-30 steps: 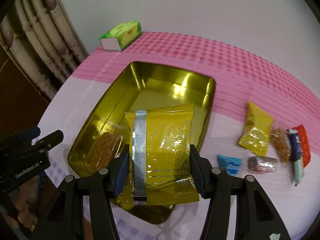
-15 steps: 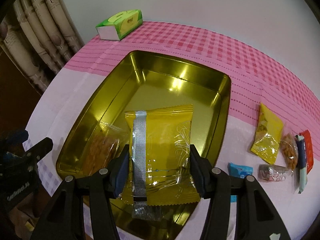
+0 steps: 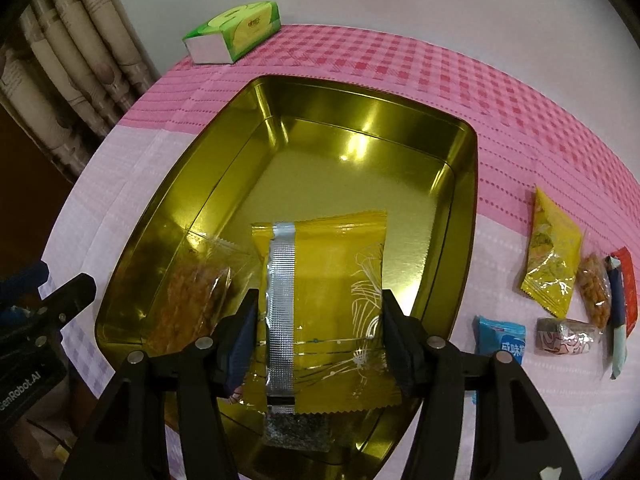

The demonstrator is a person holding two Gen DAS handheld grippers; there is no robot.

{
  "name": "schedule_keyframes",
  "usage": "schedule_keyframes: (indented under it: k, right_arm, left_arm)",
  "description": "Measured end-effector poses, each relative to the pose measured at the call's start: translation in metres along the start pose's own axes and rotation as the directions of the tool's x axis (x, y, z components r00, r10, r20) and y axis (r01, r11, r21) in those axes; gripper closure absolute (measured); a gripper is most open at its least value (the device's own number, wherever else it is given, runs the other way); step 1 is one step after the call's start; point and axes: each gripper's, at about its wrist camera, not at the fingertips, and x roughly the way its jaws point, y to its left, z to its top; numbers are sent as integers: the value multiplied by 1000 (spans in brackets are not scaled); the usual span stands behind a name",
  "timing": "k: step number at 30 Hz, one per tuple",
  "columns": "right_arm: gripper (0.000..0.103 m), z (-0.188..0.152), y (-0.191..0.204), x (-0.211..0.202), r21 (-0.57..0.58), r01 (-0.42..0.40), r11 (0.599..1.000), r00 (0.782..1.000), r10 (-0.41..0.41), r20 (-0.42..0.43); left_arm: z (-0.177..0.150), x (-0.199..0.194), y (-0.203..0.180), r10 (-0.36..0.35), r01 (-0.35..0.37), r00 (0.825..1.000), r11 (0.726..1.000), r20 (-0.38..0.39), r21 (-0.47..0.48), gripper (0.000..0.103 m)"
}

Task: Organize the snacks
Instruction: 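Carry the yellow silver-striped bag into the tin and open the right tool, then grasp the red gold-lettered packet with the right tool while the left tool grasps the blue cracker pack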

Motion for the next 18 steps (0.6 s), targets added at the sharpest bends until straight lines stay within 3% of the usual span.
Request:
schedule_keyframes:
  k: [5, 11, 14, 18]
  right_arm:
    - [37, -5, 1, -9, -2, -26, 1000, 1000, 26, 5]
    - [37, -17, -11, -40, 6, -78, 997, 996, 78, 39]
    - [37, -23, -25, -59, 7, -94, 996, 993, 94, 68]
    - [37, -35, -65, -84, 19, -55, 998, 992, 53, 119]
  left_arm:
    - [-1, 2, -2, 5, -5, 1000, 1000, -1, 7, 30]
    - [-1, 1, -1, 1, -1, 1000, 1000, 9, -1, 29]
    - [-2, 1, -3, 5, -5, 1000, 1000, 13, 4, 29]
    - [-3, -3, -7, 16, -17, 999, 1000, 32, 16, 29]
